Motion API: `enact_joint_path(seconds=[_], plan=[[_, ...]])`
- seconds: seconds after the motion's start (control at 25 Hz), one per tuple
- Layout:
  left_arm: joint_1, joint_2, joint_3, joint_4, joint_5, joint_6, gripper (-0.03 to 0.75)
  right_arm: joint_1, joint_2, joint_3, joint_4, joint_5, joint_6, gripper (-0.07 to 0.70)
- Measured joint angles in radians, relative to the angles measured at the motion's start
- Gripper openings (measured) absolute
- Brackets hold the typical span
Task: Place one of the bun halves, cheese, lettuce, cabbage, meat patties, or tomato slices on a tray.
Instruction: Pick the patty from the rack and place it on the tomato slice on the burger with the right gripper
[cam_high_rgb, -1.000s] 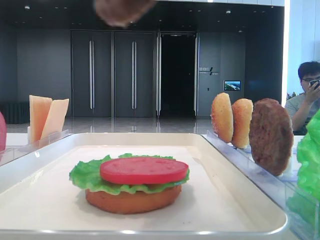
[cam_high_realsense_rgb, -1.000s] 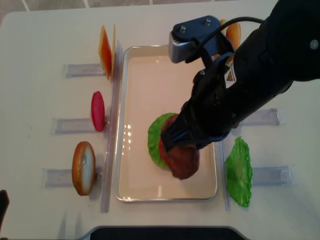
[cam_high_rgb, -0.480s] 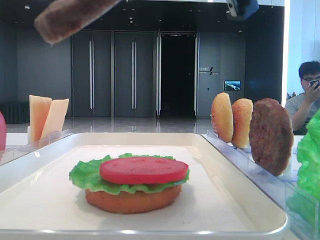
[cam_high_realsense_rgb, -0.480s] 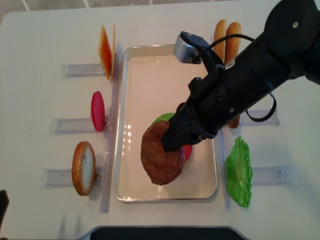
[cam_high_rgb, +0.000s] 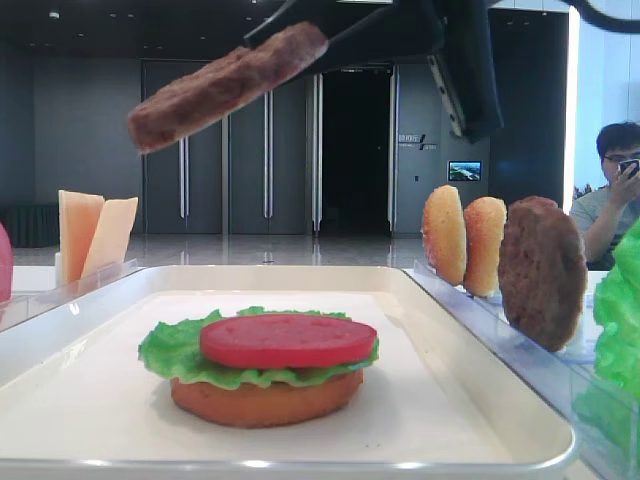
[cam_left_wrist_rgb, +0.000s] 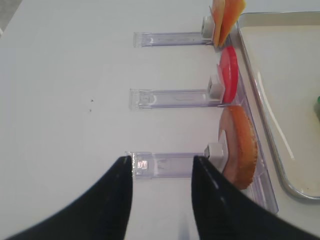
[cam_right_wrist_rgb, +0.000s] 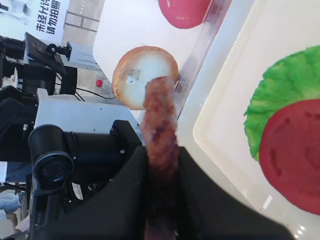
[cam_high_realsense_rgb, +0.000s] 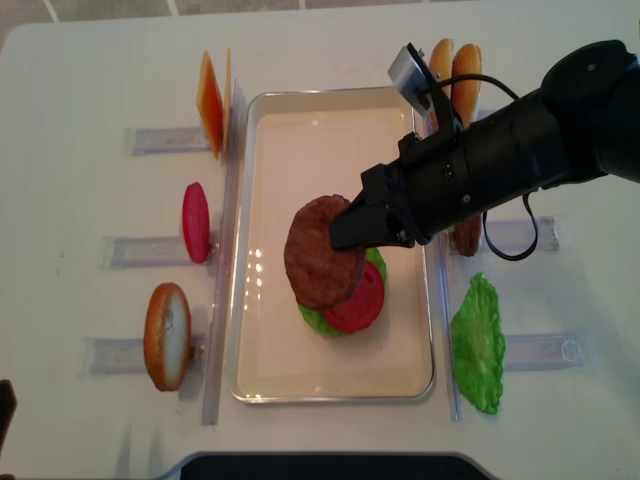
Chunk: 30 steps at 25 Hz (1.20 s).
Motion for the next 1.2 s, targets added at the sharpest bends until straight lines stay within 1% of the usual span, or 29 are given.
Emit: enact_joint_path(seconds=[0.08, 0.2, 0.28, 0.4, 0.52, 0.76, 0.96, 1.2], plan=[[0.000, 0.000, 0.000, 0.001, 0.000, 0.000, 0.303, 0.000, 0.024, 0.000, 0.035, -0.011, -0.020, 0.124], [0.000, 0.000, 0.000, 0.001, 0.000, -0.001, 0.303, 0.008, 0.049, 0.000, 0.059, -0.056, -0.032, 0.124], [0.000, 0.000, 0.000, 0.001, 0.000, -0.003, 0.303, 0.017, 0.060, 0.000, 0.062, -0.075, -0.039, 0.124], [0.000, 0.000, 0.000, 0.001, 0.000, -0.003, 0.303, 0.033, 0.078, 0.000, 0.061, -0.079, -0.047, 0.124], [0.000, 0.000, 0.000, 0.001, 0.000, -0.003, 0.299, 0.043, 0.084, 0.001, 0.029, -0.098, -0.047, 0.124], [0.000, 0.000, 0.000, 0.007, 0.000, -0.003, 0.297, 0.048, 0.086, 0.062, 0.006, -0.163, -0.052, 0.124], [0.000, 0.000, 0.000, 0.007, 0.000, -0.003, 0.295, 0.048, 0.086, 0.067, 0.010, -0.185, -0.058, 0.124], [0.000, 0.000, 0.000, 0.007, 0.000, -0.003, 0.293, 0.048, 0.087, 0.067, 0.010, -0.241, -0.059, 0.124]])
